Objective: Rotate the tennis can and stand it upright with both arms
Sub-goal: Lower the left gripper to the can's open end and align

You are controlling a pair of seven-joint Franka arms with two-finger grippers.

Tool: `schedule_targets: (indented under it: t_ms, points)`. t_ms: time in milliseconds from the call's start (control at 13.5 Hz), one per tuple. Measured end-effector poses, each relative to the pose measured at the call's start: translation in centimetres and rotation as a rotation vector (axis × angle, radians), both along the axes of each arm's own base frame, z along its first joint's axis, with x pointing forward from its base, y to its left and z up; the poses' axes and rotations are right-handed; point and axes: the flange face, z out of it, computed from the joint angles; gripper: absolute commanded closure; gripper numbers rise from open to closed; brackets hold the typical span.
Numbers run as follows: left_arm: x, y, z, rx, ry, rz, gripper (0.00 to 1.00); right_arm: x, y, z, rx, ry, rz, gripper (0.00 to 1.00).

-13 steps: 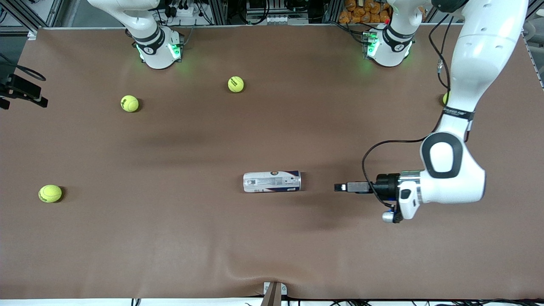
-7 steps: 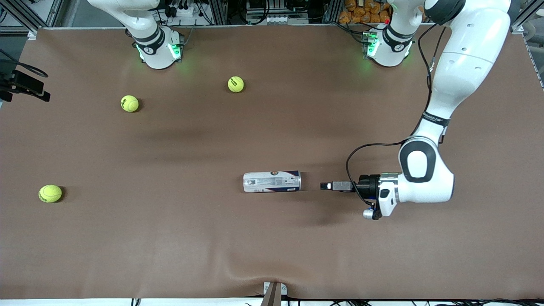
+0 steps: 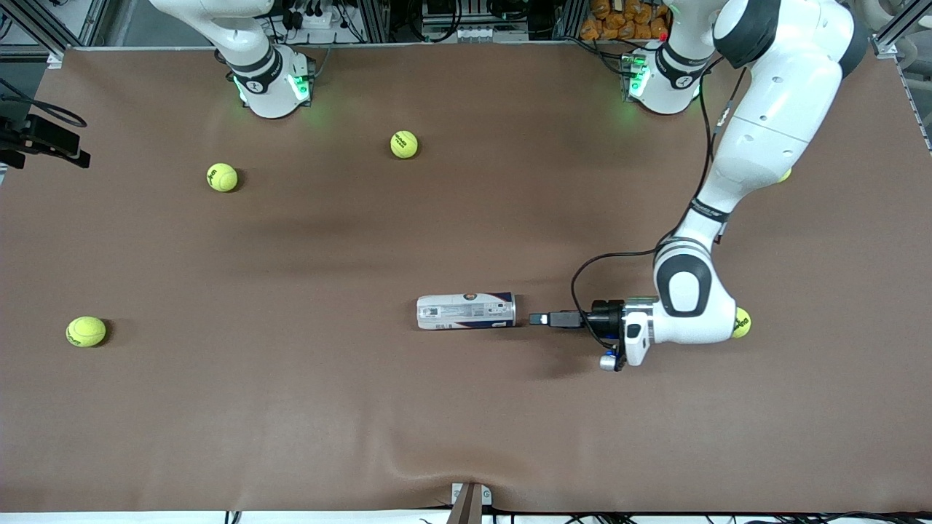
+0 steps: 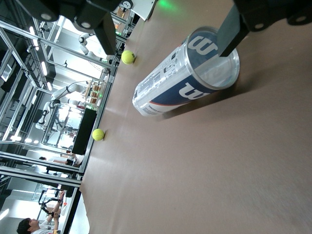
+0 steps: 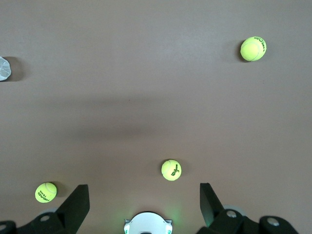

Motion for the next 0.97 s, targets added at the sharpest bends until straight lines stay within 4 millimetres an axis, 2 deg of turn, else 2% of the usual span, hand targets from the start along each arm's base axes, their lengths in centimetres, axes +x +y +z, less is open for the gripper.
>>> schedule_targets:
  t_ms: [149, 372, 669, 966]
  points:
    - [-0.3, -0.7, -0.3, 0.002, 0.004, -0.006, 0.36, -0.2, 0.8, 0.5, -0.006, -0.011, -0.031, 0.00]
    - [-0.5, -0.6, -1.0, 0.003, -0.006, -0.012, 0.36, -0.3, 2.4, 0.8, -0.016, -0.015, -0.077, 0.00]
    - [-1.7, -0.5, -3.3, -0.002, -0.009, -0.022, 0.37, -0.3, 1.1, 0.9, -0.009, -0.025, -0.040, 0.00]
    - [-2.2, -1.0, -3.7, -0.023, 0.011, -0.003, 0.40, 0.0, -0.5, 1.1, -0.006, -0.055, -0.019, 0.00]
